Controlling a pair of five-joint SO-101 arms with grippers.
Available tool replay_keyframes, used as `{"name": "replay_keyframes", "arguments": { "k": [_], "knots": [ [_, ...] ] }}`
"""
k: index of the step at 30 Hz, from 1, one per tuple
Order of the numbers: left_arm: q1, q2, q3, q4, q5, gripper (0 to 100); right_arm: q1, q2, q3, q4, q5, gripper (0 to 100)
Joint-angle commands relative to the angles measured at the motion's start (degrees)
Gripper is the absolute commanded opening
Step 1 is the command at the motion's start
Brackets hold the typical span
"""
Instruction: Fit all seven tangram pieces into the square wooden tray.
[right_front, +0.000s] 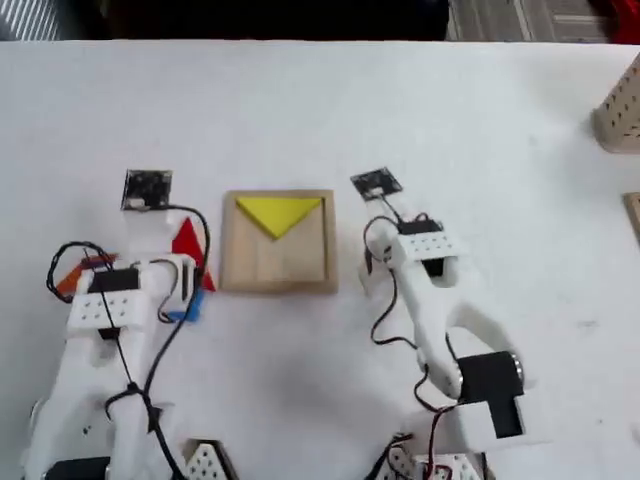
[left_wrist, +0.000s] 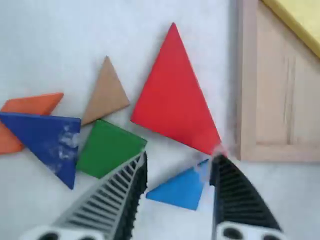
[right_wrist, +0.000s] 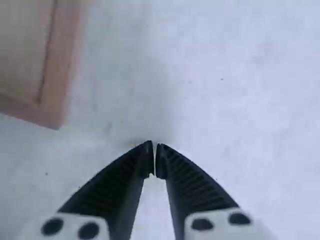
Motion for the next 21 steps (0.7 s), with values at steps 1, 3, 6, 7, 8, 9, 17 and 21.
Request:
{"name": "replay_keyframes", "arguments": {
  "k": [1,3,6,7,8,9,17,21],
  "knots": [
    [2.51,0.13,-0.88,3.25,2.55,22,1.10,-2.59,0.18,-0.84,2.20,1.8],
    [2.95,0.22,-0.88,3.08,4.57,22,0.75,-2.51,0.18,-0.84,2.20,1.8],
    [3.12,0.22,-0.79,3.08,7.74,22,0.75,-2.42,0.18,-0.84,2.20,1.8],
    [3.12,0.22,-0.79,3.08,8.00,22,0.75,-2.51,0.18,-0.84,2.20,1.8],
    [3.12,0.22,-0.79,2.90,8.09,22,0.75,-2.51,0.18,-0.84,2.20,1.8],
    [3.12,0.31,-0.53,2.11,8.09,22,0.75,-2.51,0.18,-0.84,2.29,1.8],
    [2.86,9.54,-5.71,0.97,12.40,22,0.75,-2.24,0.18,-0.75,2.29,1.8],
    [2.77,19.82,-13.10,1.05,15.03,22,0.75,-2.24,0.18,-0.75,2.37,1.8]
  ]
}}
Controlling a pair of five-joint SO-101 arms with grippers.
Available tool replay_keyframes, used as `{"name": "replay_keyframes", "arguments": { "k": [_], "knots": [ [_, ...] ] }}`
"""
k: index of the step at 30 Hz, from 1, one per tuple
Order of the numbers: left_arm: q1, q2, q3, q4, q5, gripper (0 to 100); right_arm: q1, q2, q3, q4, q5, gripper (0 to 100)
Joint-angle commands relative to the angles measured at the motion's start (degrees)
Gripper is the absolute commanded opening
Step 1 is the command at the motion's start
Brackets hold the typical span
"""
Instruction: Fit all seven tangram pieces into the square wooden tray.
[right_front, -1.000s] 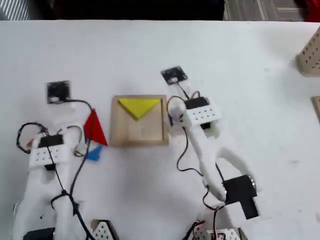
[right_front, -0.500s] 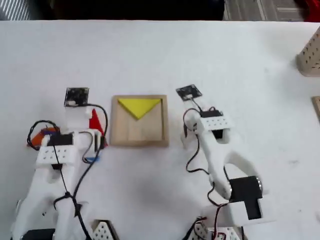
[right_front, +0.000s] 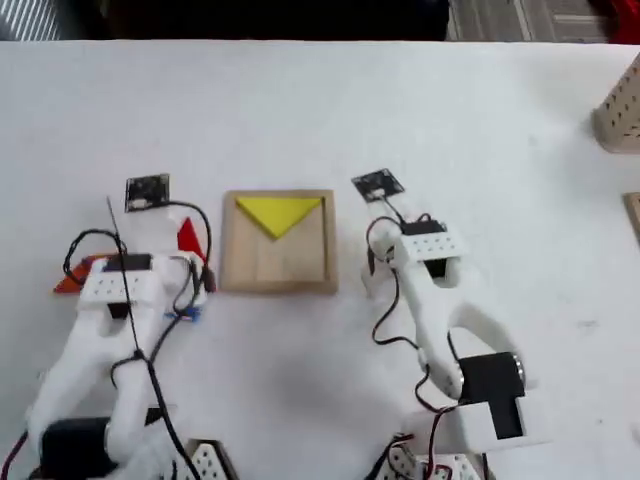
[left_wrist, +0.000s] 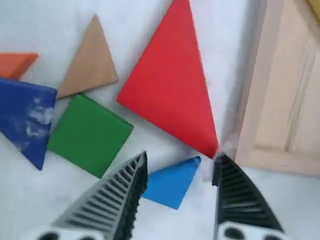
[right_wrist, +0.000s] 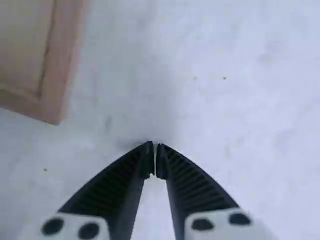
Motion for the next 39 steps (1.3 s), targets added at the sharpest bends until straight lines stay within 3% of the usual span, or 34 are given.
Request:
{"name": "replay_keyframes", "arguments": {
  "k": [1,5,15,22,36,39],
  "knots": [
    [0.31,10.07,-9.93,-0.70,4.31,22,0.31,-2.15,-0.26,-0.75,0.62,1.8],
    [0.22,14.02,-13.80,0.44,5.45,22,-0.31,-1.98,-0.26,-0.75,3.08,1.8],
    [-1.19,9.80,-13.54,0.88,9.49,29,-2.77,-2.42,1.85,-2.33,3.43,1.8],
    [-4.44,17.54,-18.64,0.18,13.80,29,-2.77,-2.42,1.85,-2.24,3.43,1.8],
    [-3.82,23.87,-23.56,1.32,11.52,28,-2.77,-2.33,1.85,-2.24,3.43,1.8],
    [-3.12,27.65,-27.08,2.20,11.34,24,-2.77,-2.33,1.85,-2.15,3.43,1.8]
  ]
}}
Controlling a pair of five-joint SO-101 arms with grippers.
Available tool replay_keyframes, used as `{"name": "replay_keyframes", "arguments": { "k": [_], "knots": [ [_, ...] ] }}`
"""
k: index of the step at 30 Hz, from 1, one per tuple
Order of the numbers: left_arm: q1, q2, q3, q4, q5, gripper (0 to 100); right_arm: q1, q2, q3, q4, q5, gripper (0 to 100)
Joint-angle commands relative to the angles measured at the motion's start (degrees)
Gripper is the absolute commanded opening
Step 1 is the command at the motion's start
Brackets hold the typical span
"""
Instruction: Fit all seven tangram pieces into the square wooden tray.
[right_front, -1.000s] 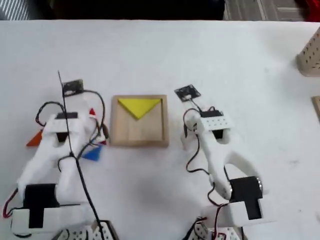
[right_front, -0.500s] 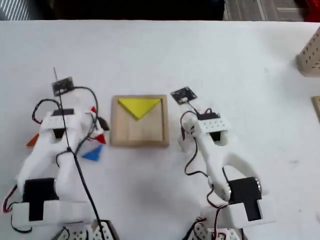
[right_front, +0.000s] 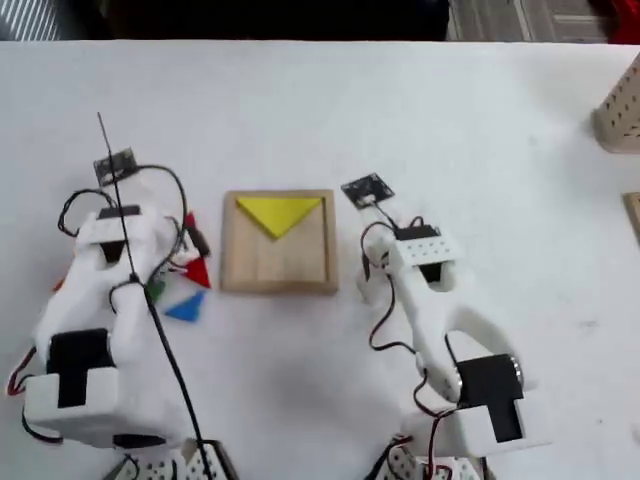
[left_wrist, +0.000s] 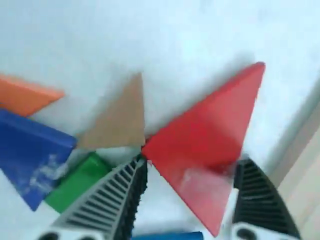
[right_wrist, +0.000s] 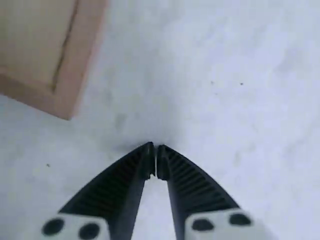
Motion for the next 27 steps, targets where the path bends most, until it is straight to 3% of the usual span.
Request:
{"name": "replay_keyframes", "arguments": {
  "k": [1,7,10,12,15,17,21,25,27],
  "knots": [
    [1.19,4.44,-7.82,2.29,-0.70,23,-1.01,-2.24,-0.09,-0.57,0.62,1.8],
    [1.19,10.42,-14.86,6.24,-0.97,22,-1.01,-2.15,-0.09,-0.57,0.62,1.8],
    [1.45,10.51,-14.95,5.98,-4.57,22,-1.01,-2.15,-0.09,-0.66,0.62,1.8],
    [1.54,10.51,-15.21,5.54,-6.15,17,-1.01,-2.07,-0.09,-0.75,0.62,1.8],
    [2.95,10.42,-15.03,4.92,-8.97,1,-1.01,-1.98,-0.09,-0.84,0.62,1.8],
    [3.65,10.42,-15.03,5.01,-10.55,5,-1.10,-1.98,-0.09,-0.84,0.62,1.8],
    [3.65,9.36,-14.95,6.07,-11.43,2,-1.10,-1.98,-0.09,-0.84,0.62,1.8],
    [3.65,4.18,-14.68,8.18,-20.92,3,-1.10,-1.98,-0.09,-0.84,2.29,1.8],
    [3.65,1.63,-13.89,7.91,-21.80,3,-1.10,-1.98,-0.09,-0.84,2.99,1.8]
  ]
}}
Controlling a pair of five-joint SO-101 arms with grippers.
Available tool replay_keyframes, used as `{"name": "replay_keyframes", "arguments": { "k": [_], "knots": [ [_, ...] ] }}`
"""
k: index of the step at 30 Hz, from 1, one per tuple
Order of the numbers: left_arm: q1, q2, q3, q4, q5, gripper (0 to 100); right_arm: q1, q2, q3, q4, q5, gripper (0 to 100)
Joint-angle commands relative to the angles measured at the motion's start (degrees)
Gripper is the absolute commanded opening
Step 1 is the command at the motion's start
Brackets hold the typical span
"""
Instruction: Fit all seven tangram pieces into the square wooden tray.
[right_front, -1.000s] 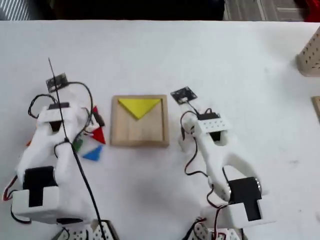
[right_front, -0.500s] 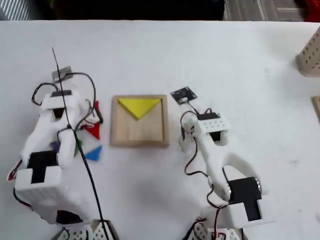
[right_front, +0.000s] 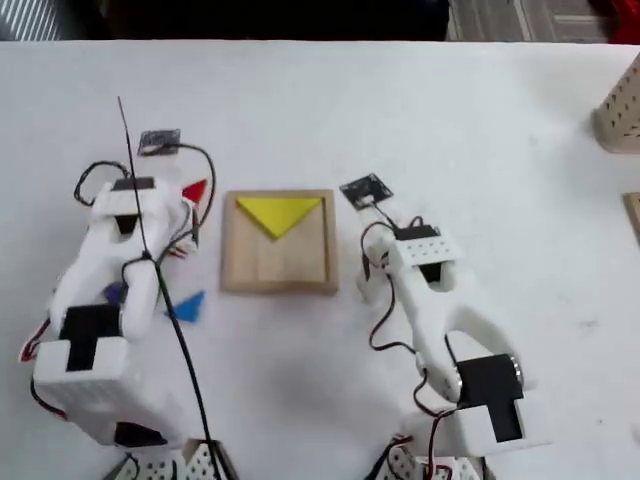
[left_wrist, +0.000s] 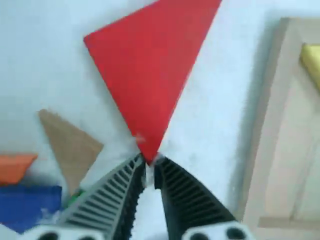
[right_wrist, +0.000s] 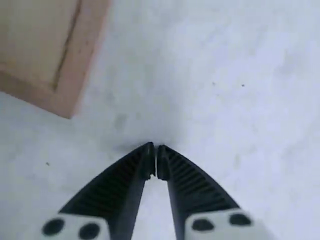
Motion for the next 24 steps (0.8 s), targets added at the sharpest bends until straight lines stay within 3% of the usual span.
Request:
{"name": "replay_keyframes", "arguments": {
  "k": [1,8,13,21,24],
  "knots": [
    [0.48,-7.52,-0.26,0.44,-4.40,4,-1.10,-1.89,-0.09,-0.84,1.93,1.8],
    [0.40,-10.59,-1.85,0.00,-5.98,31,-1.10,-1.80,-0.09,-0.84,2.29,1.8],
    [-0.84,-7.60,-10.55,1.32,-17.85,24,-1.10,-1.80,-0.09,-0.92,2.29,1.8],
    [-1.98,13.14,-32.88,7.30,-24.35,25,-1.10,-1.80,0.00,-1.63,2.37,1.8],
    [-2.51,21.67,-40.88,9.58,-22.68,25,-1.01,-1.80,0.00,-1.63,2.37,1.8]
  ]
}}
